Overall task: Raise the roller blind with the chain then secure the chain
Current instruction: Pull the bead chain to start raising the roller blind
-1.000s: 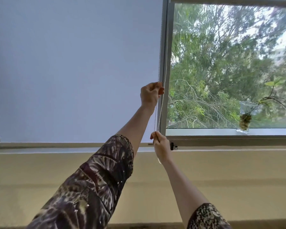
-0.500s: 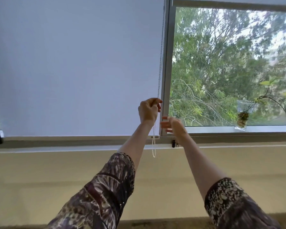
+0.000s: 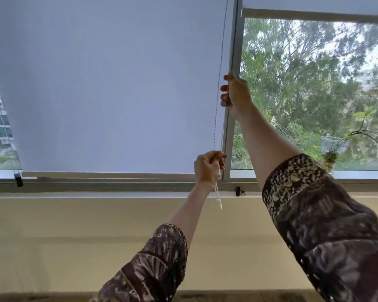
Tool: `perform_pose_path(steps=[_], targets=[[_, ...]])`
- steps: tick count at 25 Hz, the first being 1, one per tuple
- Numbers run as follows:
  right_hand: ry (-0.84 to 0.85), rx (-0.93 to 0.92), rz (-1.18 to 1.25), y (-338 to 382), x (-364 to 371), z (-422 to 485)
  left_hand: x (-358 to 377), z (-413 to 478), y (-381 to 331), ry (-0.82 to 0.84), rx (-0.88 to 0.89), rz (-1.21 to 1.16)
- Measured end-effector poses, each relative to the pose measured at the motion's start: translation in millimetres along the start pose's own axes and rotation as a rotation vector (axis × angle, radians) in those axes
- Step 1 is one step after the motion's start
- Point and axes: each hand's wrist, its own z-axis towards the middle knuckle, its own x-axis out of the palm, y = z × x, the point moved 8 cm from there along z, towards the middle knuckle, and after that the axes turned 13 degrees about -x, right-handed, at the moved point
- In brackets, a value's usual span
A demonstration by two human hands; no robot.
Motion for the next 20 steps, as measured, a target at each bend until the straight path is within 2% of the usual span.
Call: perform_pose_path(steps=[3, 7, 11, 17, 20], targets=[[-0.081, -0.125, -0.124, 2.4, 2.8, -10.0, -3.1, -1.0, 1.9, 0.163, -0.056, 0.024], [-0.074, -0.204, -0.148, 4.0, 14.7, -27.9, -16.8, 7.5, 0.5, 0.371, -0.182, 0.106], [-0.056, -0.203, -0.194, -8.1, 6.9, -41.2, -35.2, 25.4, -25.5, 0.328, -0.239, 0.214], [-0.006, -0.195, -0.394, -50.3, -13.1, -75.0, -25.9, 43.6, -98.5, 0.300, -0.144, -0.022], [0.017, -0.147, -0.383, -72.2, -13.2, -98.4, -6.4, 43.3, -117.3, 0.299, -0.133, -0.089]])
